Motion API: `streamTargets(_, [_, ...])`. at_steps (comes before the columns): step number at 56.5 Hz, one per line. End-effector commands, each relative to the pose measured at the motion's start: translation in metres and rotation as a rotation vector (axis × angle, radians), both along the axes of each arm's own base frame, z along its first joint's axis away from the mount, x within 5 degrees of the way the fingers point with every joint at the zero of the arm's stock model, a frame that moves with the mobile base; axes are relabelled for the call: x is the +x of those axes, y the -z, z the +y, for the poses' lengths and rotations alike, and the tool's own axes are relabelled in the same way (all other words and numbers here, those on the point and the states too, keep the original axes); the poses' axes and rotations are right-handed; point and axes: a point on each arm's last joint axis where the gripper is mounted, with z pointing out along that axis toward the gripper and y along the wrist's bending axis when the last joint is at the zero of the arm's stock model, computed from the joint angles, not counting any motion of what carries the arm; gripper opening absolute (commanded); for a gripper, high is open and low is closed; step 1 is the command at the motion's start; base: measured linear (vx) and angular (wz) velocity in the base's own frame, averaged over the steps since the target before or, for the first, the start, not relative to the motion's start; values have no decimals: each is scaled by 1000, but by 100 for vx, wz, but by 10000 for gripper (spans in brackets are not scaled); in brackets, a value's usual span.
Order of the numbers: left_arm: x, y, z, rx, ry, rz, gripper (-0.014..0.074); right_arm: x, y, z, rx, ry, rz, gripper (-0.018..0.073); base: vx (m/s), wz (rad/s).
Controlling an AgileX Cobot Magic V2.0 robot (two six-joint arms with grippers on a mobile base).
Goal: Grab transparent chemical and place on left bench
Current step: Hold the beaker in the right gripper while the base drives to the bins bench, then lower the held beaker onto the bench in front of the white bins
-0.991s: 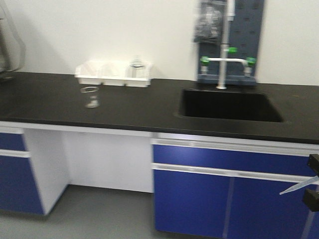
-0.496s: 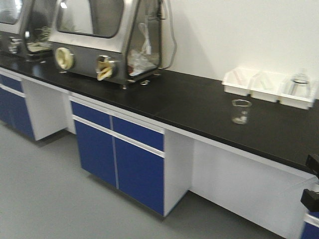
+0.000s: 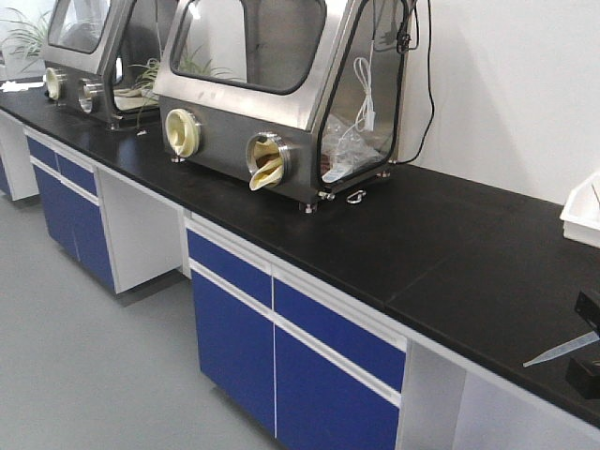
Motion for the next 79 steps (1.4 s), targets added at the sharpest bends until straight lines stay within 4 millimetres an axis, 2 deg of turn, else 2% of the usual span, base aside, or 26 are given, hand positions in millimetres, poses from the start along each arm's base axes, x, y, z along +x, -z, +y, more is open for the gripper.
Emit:
streamTargets(1, [-1, -3, 0, -14, 1, -81, -3, -1, -16, 3, 16, -34, -87, 0, 50, -7])
streamTargets(21, [-1, -3, 0, -14, 1, -81, -3, -1, -16, 3, 16, -34, -87, 0, 48, -28])
streamTargets(41, [-1, -3, 0, -14, 1, -81, -3, -1, -16, 3, 16, -34, -87, 0, 37, -74])
streamTargets(58, [-1, -3, 0, -14, 1, -81, -3, -1, -16, 3, 16, -34, -87, 0, 23, -66])
streamTargets(79, [-1, -3, 0, -14, 1, -81, -3, -1, -16, 3, 16, -34, -87, 0, 7, -19])
